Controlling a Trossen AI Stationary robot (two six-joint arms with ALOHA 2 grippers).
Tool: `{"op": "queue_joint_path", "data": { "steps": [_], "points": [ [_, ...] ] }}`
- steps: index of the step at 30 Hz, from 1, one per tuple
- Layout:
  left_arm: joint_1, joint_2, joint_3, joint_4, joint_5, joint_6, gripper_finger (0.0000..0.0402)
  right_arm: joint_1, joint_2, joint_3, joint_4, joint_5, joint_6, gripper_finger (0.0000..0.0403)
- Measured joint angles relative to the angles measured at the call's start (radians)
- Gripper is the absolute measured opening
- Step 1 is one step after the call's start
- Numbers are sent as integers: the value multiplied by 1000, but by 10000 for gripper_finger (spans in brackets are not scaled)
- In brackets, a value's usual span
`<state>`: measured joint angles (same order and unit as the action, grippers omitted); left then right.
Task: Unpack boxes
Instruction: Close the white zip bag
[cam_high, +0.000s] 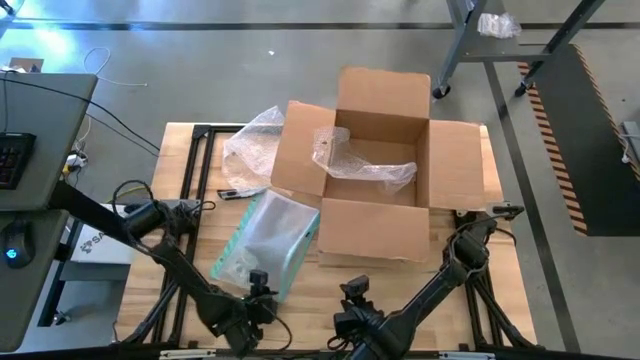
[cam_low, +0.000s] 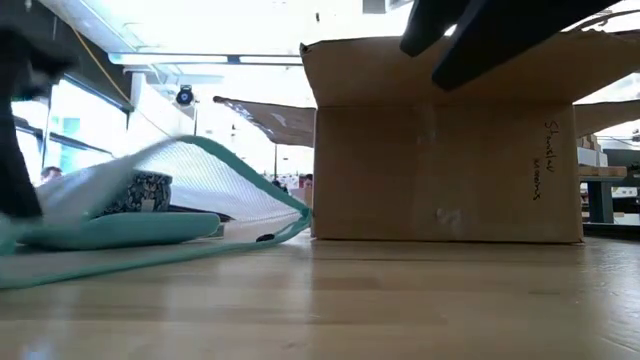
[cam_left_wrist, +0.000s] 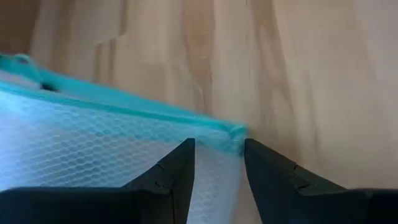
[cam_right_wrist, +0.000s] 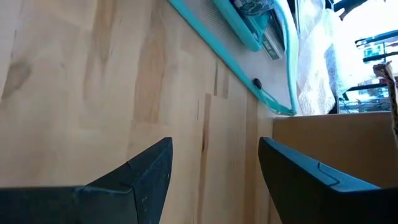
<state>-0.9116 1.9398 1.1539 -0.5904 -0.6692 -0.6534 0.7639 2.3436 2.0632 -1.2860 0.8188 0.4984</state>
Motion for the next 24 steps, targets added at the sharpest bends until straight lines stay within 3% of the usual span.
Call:
{"op": "queue_joint_path", "data": {
  "steps": [12, 15, 18, 21, 24],
  "points": [
    [86, 51, -6, 94, 169, 34, 114, 0, 0, 0, 17, 0, -5, 222],
    [109, 51, -4, 115, 208, 30, 94, 3, 0, 0, 16, 0, -1, 222],
    [120, 46, 3, 166, 224, 49, 48, 25, 1, 11, -30, 25, 37, 222],
    [114, 27, 43, 132, 219, 6, 9, 63, -14, 11, -157, 47, 166, 222],
    [70, -21, 119, 61, 103, -36, 5, 107, -35, 7, -261, 54, 272, 222]
  ]
}}
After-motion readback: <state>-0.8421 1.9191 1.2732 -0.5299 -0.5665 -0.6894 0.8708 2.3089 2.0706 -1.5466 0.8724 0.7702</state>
